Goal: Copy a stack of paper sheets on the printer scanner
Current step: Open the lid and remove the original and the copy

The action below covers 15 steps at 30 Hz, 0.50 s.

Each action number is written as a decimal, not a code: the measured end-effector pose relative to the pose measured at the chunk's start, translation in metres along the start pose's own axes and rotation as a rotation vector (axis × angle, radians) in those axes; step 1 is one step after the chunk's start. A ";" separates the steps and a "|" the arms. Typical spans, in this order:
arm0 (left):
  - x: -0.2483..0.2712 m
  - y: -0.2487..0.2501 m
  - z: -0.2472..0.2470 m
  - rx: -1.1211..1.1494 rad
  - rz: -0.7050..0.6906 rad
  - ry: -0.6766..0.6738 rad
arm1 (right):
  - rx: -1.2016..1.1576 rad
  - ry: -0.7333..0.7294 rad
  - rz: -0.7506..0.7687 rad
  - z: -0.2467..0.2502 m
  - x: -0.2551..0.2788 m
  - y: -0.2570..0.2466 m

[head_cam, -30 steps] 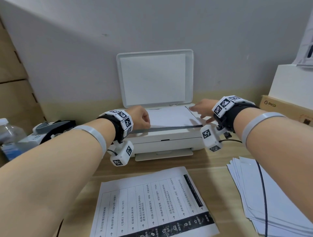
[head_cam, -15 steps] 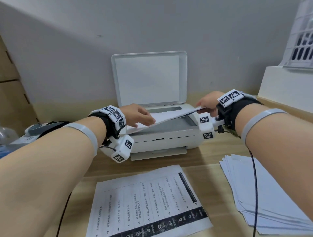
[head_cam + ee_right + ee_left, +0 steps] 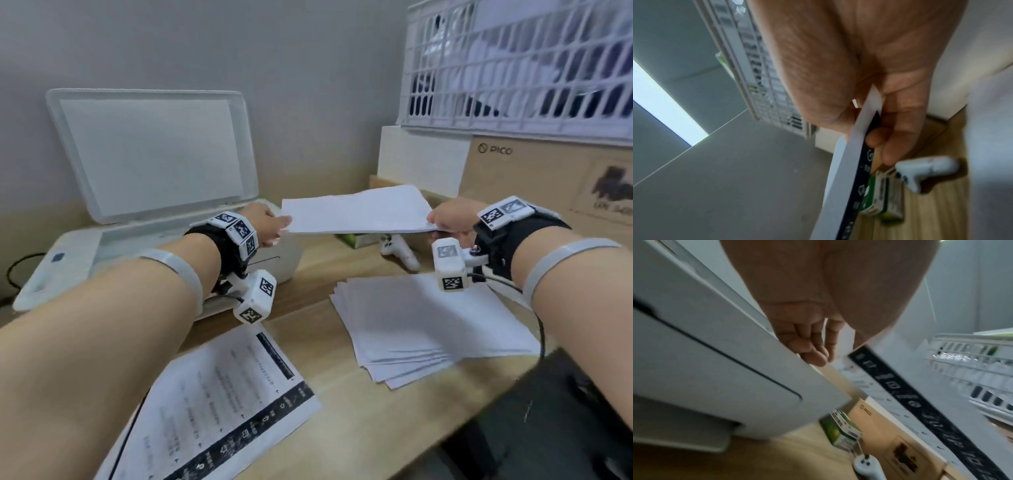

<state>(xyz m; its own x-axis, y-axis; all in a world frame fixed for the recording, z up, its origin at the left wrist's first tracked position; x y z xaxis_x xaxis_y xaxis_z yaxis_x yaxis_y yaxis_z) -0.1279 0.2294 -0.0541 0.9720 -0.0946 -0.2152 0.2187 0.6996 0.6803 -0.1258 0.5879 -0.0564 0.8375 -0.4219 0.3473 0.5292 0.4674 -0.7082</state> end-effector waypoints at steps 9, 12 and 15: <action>-0.001 0.069 -0.114 0.233 -0.161 -0.230 | 0.135 0.052 -0.142 0.059 0.000 0.113; 0.009 0.065 -0.150 0.070 -0.186 -0.338 | 0.337 0.127 -0.180 0.068 0.007 0.134; 0.022 0.051 -0.184 0.147 -0.076 -0.474 | 0.417 0.127 -0.197 0.067 0.006 0.150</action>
<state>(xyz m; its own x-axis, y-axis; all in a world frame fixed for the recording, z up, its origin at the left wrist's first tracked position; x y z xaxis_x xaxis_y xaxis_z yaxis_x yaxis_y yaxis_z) -0.1113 0.3933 -0.1530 0.8774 -0.4770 0.0509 0.2671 0.5739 0.7742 -0.0327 0.7079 -0.1189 0.7064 -0.6130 0.3539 0.7073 0.6299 -0.3207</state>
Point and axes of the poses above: each hand's wrist, its own x-axis away from the middle knuckle, its own z-axis out of the back of the hand, y = z × x, the point moved 7 cm from there along -x, towards the middle knuckle, and after that the axes turned 14 degrees about -z, right-handed, at the moved point
